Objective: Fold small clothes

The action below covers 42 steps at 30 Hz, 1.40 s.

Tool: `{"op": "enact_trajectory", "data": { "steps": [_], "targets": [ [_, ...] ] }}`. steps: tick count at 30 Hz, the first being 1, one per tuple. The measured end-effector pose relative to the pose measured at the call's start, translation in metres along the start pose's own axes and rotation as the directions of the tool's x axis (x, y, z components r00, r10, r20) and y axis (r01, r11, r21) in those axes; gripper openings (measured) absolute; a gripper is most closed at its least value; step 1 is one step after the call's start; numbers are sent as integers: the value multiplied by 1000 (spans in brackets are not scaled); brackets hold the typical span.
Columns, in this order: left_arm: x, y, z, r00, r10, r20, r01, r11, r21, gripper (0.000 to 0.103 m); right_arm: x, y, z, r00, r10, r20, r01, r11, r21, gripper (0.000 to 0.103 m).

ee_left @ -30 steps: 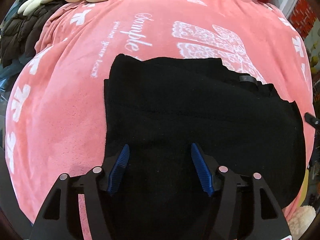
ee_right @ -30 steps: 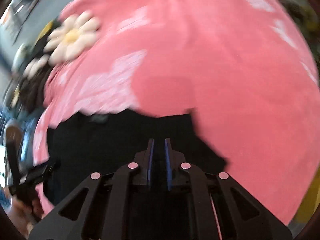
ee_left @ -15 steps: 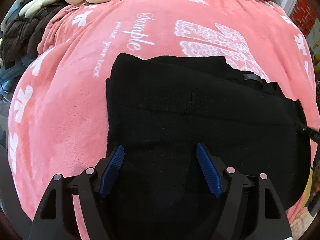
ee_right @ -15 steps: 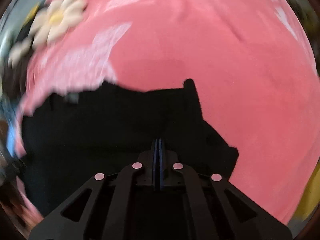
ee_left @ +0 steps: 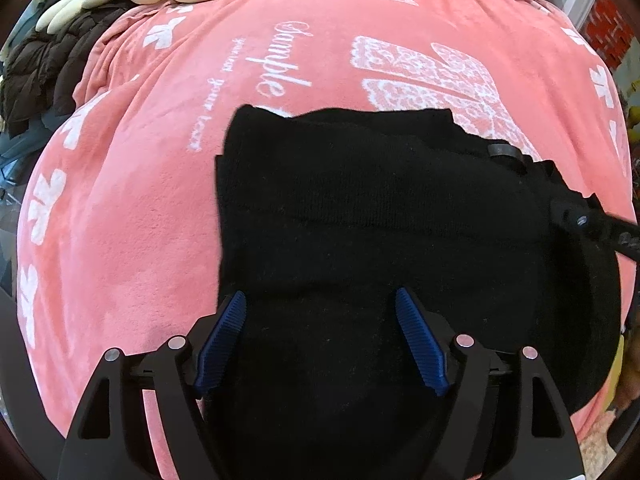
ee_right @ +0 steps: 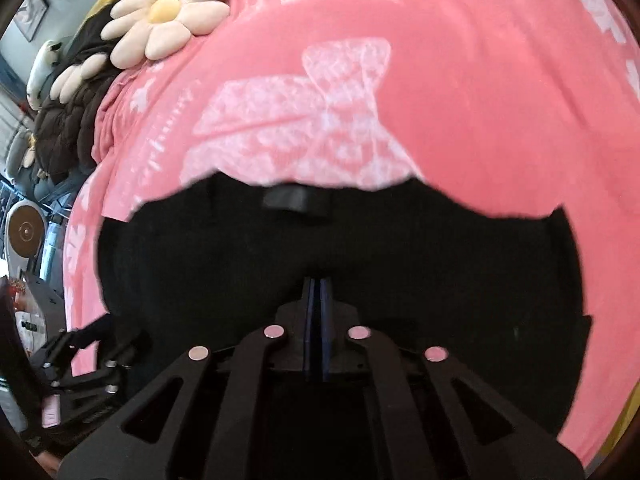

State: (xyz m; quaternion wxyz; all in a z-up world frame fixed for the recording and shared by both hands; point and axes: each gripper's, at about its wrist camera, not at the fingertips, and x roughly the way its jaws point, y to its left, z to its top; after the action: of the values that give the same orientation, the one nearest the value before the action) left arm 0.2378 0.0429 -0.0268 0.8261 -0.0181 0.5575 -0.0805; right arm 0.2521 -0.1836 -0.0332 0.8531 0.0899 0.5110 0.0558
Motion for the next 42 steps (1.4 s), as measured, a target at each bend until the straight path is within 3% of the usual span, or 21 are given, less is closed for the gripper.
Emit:
{"op": "enact_trajectory", "data": {
  "steps": [2, 5, 8, 9, 11, 12, 15, 17, 20, 22, 25, 28, 30, 33, 38, 40, 42],
  "targets": [
    [-10, 6, -5, 999, -16, 28, 16, 1000, -5, 74, -14, 21, -8, 999, 51, 5, -51, 997, -56, 6],
    [-20, 20, -19, 998, -10, 55, 11, 1000, -7, 74, 4, 53, -10, 996, 83, -40, -87, 987, -136, 6],
    [-19, 37, -34, 999, 5, 43, -4, 1000, -22, 74, 51, 86, -1, 994, 34, -101, -53, 980, -192, 6],
    [-18, 41, -38, 999, 2, 43, -1, 1000, -24, 74, 64, 91, 1, 994, 5, -106, -26, 980, -197, 2],
    [-17, 48, -43, 999, 9, 49, -8, 999, -32, 74, 74, 102, 16, 998, -29, -55, 17, 977, -211, 2],
    [-17, 53, -46, 998, 3, 56, 0, 999, -41, 74, 77, 107, 25, 996, -44, -77, 29, 982, -186, 2],
    [-15, 63, -51, 997, -39, 60, 44, 996, -78, 74, 58, 118, 31, 996, 65, -67, -74, 988, -137, 7],
    [-14, 66, -53, 996, -57, 64, 62, 994, -90, 74, 53, 134, 22, 994, 78, -78, -91, 980, -178, 7],
    [-14, 64, -51, 995, -77, 63, 82, 993, -89, 74, 86, 156, 15, 989, 8, -145, -43, 970, -240, 3],
    [-14, 60, -50, 995, -75, 67, 81, 994, -79, 74, 97, 163, 23, 994, -19, -106, -8, 968, -253, 1],
    [-16, 53, -53, 996, -40, 82, 44, 998, -42, 74, 95, 168, 44, 992, -24, -125, -1, 981, -195, 1],
    [-17, 51, -54, 996, -38, 81, 41, 999, -30, 74, 60, 158, 42, 998, 40, -53, -47, 988, -144, 6],
    [-17, 50, -55, 996, -48, 74, 51, 998, -33, 74, 24, 139, 23, 999, 50, 8, -49, 992, -118, 6],
    [-18, 46, -56, 996, -41, 75, 43, 999, -25, 74, -11, 94, -20, 999, -25, 41, 28, 997, -67, 6],
    [-20, 37, -65, 998, -20, 67, 21, 1000, -19, 74, -32, 3, -93, 988, -152, -39, 154, 986, 62, 6],
    [-22, 32, -70, 998, -14, 62, 15, 1000, -15, 74, -34, -30, -114, 981, -189, -50, 193, 977, 92, 0],
    [-24, 27, -75, 998, -3, 60, 4, 1000, -8, 74, -45, -55, -124, 975, -214, -52, 220, 962, 161, 0]
  ]
}}
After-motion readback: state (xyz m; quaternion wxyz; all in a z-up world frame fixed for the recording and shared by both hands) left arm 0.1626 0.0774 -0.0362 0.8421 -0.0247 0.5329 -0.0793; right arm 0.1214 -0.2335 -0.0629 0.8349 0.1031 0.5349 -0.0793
